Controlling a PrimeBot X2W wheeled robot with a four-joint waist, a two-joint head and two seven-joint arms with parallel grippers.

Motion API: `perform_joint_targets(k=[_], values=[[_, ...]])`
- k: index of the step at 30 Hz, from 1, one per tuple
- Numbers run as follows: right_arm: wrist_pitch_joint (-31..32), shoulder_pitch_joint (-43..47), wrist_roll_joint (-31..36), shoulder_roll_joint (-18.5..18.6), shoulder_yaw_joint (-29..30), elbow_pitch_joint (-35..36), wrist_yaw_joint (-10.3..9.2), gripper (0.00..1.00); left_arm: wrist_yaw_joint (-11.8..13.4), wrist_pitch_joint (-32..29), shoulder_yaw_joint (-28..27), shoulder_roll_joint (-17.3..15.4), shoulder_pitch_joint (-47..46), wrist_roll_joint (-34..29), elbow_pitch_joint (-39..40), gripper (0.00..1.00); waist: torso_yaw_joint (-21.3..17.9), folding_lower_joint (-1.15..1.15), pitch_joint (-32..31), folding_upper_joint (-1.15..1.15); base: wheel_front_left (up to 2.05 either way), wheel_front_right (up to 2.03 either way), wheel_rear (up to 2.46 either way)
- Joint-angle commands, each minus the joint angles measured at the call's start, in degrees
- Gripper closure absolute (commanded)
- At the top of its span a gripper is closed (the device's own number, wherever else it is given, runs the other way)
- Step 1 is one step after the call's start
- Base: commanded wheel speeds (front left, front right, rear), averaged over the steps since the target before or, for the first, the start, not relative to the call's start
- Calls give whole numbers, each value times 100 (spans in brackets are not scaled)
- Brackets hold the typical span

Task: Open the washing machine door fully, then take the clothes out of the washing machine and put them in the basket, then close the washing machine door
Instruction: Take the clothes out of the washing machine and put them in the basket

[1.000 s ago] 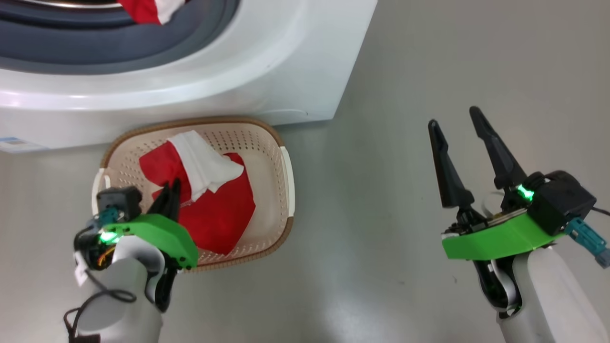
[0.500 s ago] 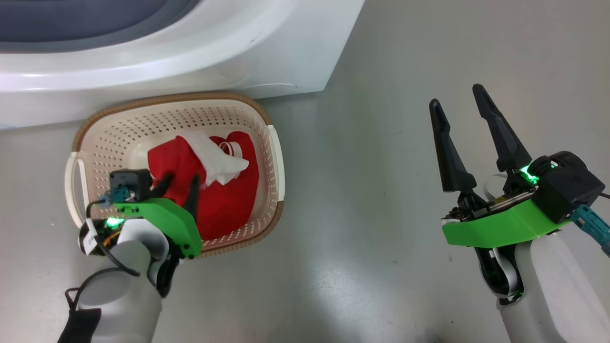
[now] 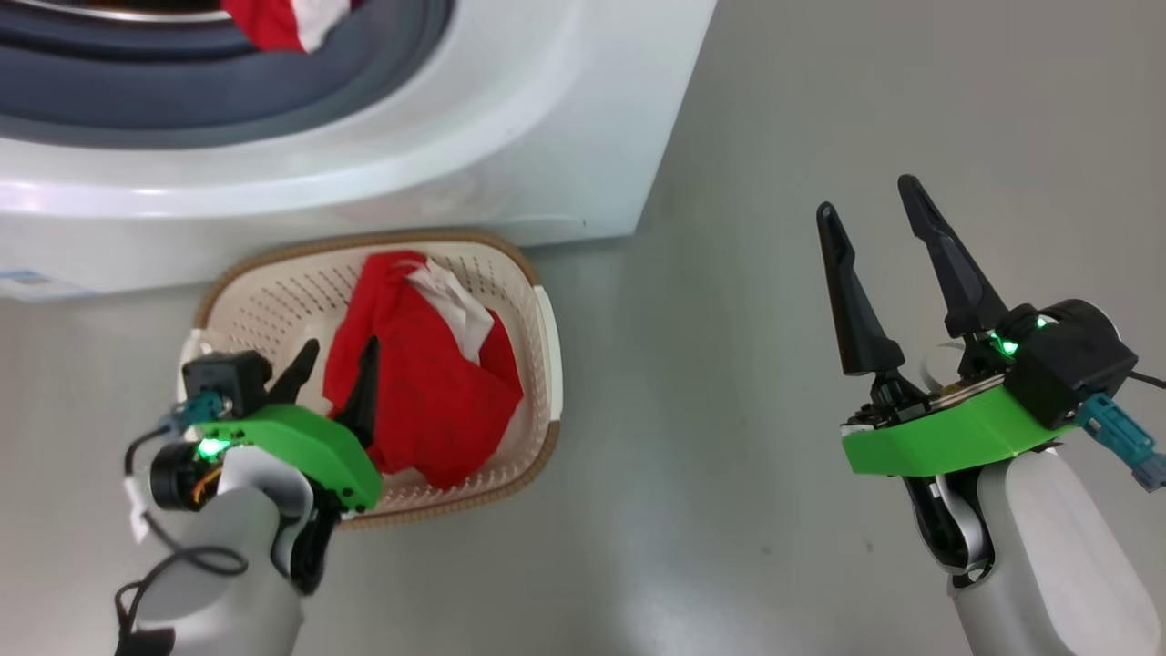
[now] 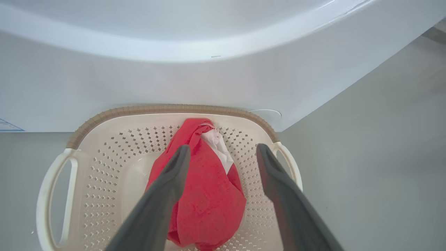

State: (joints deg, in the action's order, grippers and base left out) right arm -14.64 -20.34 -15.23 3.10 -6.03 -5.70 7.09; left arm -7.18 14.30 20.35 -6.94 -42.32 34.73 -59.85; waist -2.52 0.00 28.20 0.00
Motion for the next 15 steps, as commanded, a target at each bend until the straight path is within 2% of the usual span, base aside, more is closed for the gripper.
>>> perform_joint_targets(k=[1,6,15], values=[[-36,71,54,-23,-110,108,40,0,-30,66,-156,-265,205,45,223,0,107,0,-268,0,0,0,0],[-36,175,19,-23,-84,-60,40,0,14,68,-636,-397,719,-161,1053,0,160,0,-678,0,0,0,0],[-36,347,-86,-23,-222,-336,40,0,146,69,-1540,-324,1842,-826,2508,0,117,0,-1340,0,0,0,0]])
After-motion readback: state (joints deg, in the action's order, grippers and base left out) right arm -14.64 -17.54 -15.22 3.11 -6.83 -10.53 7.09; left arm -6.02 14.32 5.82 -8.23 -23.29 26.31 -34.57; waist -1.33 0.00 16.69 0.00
